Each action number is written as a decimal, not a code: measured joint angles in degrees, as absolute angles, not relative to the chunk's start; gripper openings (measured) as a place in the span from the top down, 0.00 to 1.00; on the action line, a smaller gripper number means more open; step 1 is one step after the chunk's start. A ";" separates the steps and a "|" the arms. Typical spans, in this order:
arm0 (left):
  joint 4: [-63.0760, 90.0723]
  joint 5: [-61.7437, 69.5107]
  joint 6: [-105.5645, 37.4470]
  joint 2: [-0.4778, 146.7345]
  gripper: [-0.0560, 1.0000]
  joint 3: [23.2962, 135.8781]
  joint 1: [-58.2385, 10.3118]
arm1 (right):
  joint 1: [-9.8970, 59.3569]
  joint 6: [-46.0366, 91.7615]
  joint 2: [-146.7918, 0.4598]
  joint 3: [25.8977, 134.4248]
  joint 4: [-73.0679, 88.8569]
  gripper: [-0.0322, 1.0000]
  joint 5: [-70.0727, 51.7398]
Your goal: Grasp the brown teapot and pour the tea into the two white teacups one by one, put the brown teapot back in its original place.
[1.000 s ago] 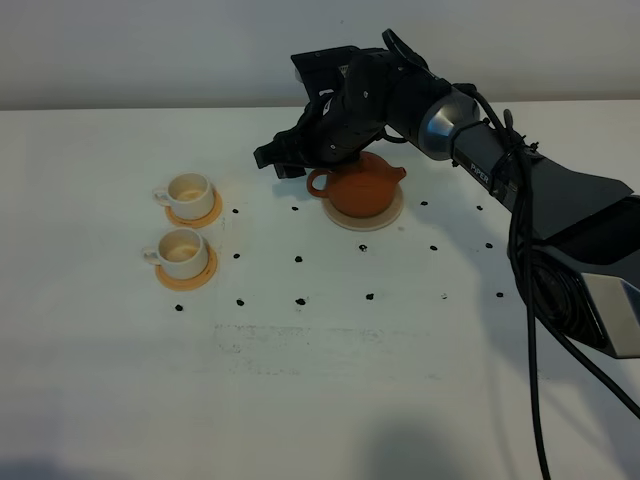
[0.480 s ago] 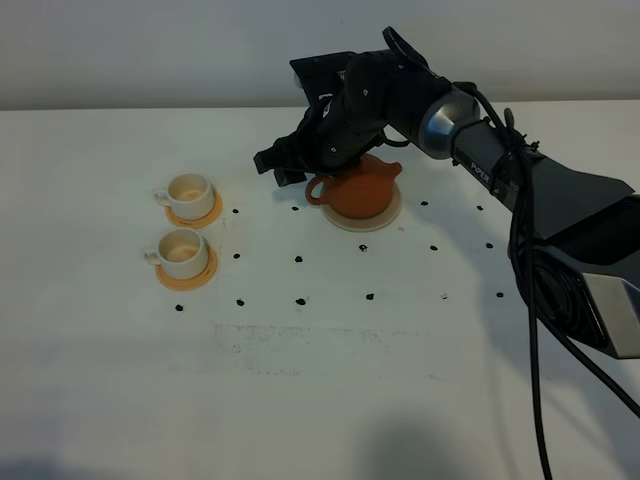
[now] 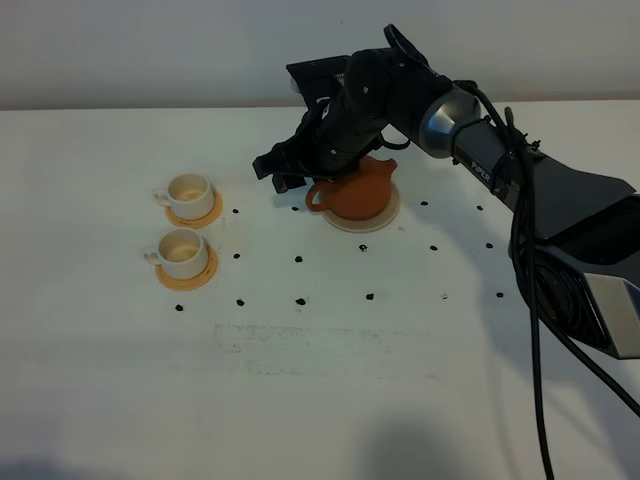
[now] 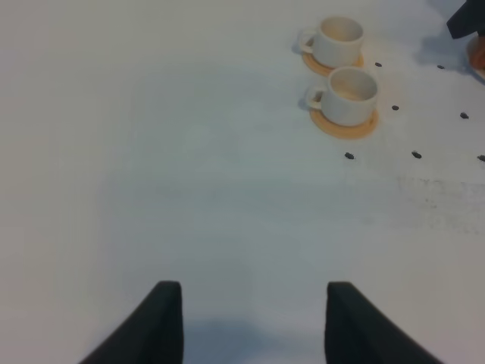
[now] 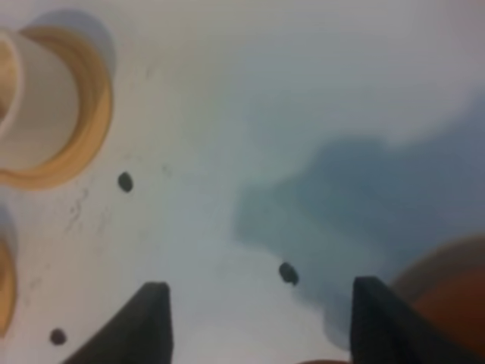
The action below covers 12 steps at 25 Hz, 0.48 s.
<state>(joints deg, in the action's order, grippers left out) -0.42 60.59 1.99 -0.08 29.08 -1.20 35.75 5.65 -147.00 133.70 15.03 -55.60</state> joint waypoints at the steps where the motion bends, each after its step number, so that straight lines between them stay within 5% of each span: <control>1: -0.42 60.59 1.99 -0.08 0.52 29.08 -1.20 | 35.75 5.91 -147.00 133.70 15.37 0.49 -55.79; 12: -0.42 60.59 1.99 -0.08 0.52 29.08 -1.20 | 35.75 8.44 -146.98 133.77 15.92 0.49 -57.21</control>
